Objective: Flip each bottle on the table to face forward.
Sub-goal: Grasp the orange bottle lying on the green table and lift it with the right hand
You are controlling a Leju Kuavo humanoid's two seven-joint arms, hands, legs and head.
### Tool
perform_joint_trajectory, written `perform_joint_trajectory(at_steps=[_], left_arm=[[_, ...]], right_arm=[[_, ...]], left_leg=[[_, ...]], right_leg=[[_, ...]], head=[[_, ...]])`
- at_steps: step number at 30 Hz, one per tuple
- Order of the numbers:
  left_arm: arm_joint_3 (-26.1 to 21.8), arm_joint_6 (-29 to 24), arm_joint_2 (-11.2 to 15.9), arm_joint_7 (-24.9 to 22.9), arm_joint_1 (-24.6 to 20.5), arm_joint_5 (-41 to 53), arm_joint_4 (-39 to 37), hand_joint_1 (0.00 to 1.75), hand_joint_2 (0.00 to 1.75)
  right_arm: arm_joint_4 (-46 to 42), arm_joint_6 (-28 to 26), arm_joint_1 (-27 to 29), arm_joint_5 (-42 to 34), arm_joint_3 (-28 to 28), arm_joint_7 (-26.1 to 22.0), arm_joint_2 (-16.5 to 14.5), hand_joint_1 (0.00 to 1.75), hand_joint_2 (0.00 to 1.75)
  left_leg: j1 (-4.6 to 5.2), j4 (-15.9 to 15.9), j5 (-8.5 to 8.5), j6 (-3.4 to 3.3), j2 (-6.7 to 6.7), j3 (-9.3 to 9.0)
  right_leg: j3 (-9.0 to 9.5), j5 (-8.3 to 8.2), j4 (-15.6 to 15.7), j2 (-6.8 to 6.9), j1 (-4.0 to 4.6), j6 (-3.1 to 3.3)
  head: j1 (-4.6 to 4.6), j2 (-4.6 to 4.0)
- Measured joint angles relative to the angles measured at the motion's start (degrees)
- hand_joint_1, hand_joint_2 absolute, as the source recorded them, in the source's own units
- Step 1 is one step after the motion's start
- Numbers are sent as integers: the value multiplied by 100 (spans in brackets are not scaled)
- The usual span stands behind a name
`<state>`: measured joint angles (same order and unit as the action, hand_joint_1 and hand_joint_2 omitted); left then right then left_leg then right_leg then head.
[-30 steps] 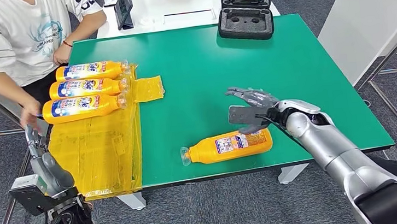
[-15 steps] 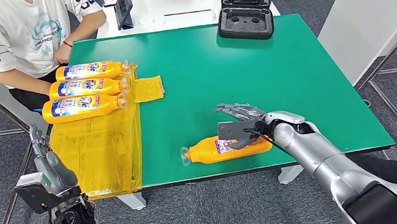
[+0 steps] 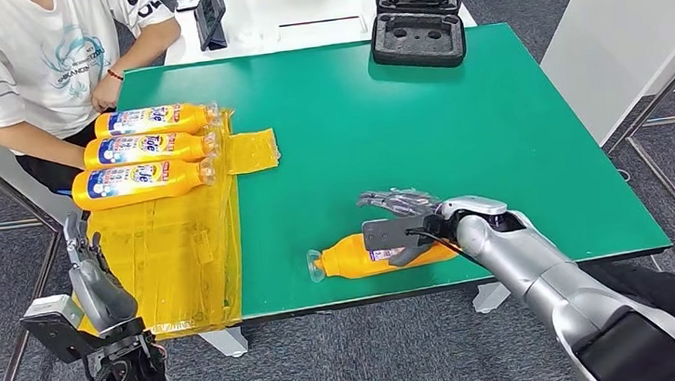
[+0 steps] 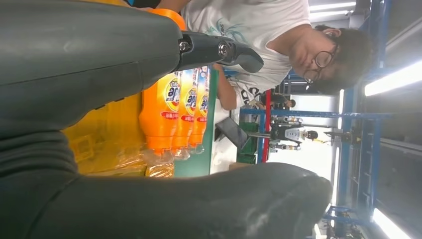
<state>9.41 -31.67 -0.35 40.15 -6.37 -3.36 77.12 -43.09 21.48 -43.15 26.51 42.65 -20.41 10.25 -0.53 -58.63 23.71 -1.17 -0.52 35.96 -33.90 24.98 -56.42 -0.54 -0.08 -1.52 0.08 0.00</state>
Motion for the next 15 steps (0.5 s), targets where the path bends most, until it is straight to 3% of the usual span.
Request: perform_joint_trajectory(at_steps=[15], left_arm=[[-65,-34,-41,0,-211,-6,-375,0,0]], right_arm=[[291,228,-181,12,247,-142,-17,0,175]], left_leg=[[-1,0,-1,-1,-1,0]], right_leg=[[-1,0,0,0,0,0]], head=[[1,0]])
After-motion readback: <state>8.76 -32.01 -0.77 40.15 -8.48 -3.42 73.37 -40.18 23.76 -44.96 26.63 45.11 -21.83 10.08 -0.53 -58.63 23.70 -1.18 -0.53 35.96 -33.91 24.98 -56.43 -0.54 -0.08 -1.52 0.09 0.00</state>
